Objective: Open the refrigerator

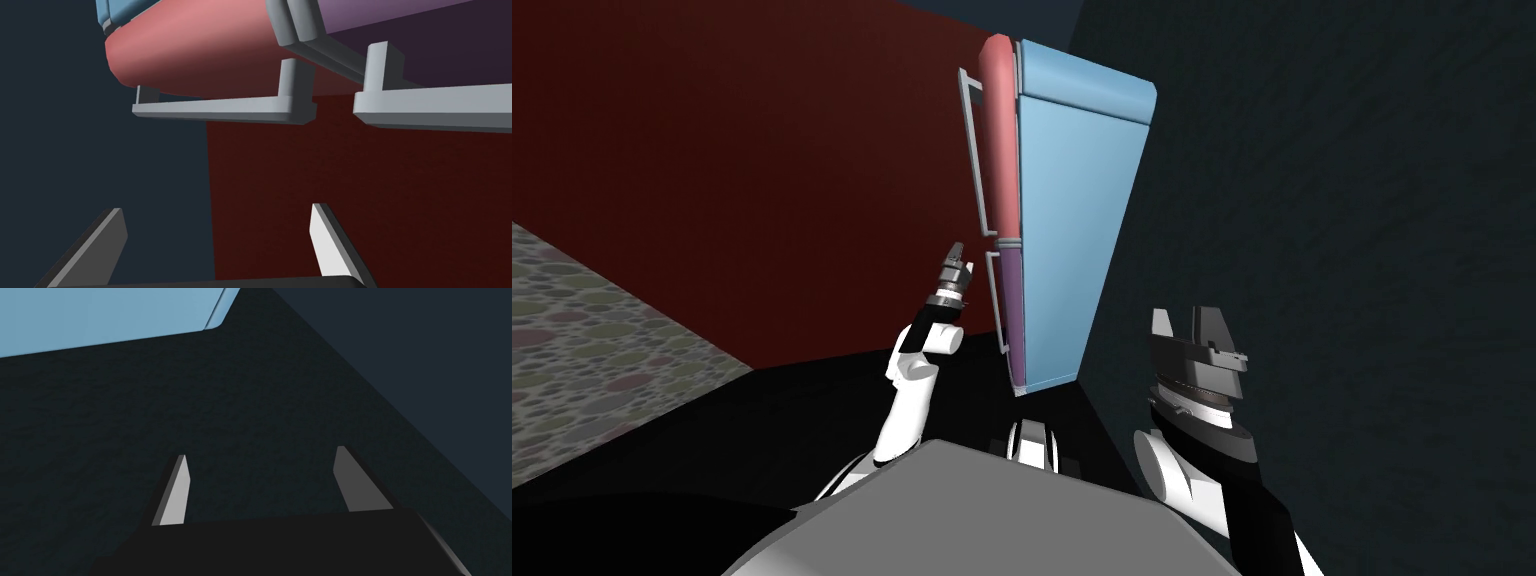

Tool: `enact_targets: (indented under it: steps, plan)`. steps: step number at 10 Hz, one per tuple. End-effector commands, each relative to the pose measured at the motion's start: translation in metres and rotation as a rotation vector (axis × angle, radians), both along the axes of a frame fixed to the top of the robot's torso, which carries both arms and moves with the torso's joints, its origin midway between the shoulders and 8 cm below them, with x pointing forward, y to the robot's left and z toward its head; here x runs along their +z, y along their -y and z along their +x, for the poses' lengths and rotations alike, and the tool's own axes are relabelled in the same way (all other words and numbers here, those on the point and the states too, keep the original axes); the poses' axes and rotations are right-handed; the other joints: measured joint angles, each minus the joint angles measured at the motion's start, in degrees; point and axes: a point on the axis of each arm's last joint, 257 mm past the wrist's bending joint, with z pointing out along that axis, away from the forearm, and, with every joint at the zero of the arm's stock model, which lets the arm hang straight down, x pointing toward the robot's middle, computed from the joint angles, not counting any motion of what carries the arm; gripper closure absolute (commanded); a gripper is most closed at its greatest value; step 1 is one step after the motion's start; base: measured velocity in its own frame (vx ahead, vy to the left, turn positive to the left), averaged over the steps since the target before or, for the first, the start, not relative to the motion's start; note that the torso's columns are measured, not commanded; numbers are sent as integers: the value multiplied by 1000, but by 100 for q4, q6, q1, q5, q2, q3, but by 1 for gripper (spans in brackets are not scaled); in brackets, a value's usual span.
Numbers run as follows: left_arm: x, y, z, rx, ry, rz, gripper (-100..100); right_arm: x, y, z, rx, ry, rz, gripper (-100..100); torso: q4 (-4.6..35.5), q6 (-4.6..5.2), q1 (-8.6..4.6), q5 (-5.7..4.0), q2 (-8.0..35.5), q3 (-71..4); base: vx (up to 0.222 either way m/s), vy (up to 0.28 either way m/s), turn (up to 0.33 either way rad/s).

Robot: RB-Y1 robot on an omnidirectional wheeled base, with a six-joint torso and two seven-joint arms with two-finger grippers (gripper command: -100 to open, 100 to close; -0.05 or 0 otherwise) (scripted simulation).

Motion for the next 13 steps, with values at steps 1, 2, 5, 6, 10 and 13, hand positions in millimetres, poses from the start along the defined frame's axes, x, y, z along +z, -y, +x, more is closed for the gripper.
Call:
enact_targets:
  steps: [1, 2, 5, 6, 10, 13]
  plan:
    - [11, -4, 7, 22, -9, 3, -100, 0, 0, 0, 0, 0, 0, 0, -1, 1, -8, -2, -6, -4, 52, -58, 23]
    - [17, -6, 11, 37, -14, 3, -100, 0, 0, 0, 0, 0, 0, 0, -1, 1, -5, -2, -2, -2, 52, -41, 58]
    - [38, -14, 18, 84, -21, -3, -100, 0, 0, 0, 0, 0, 0, 0, -4, 1, -15, -4, -15, -9, 83, -80, 86]
    - [36, -15, 20, 86, -31, -4, -100, 0, 0, 0, 0, 0, 0, 0, -5, 1, -18, -6, -15, -9, 74, -67, 34]
    - [61, -31, 27, 154, -49, -27, -100, 0, 0, 0, 0, 0, 0, 0, -3, 1, -10, -3, -11, -7, 81, -70, 89]
    - [70, -40, 31, 188, -75, -47, -100, 0, 0, 0, 0, 0, 0, 0, 1, 0, 2, 1, 1, 1, 61, -60, 64]
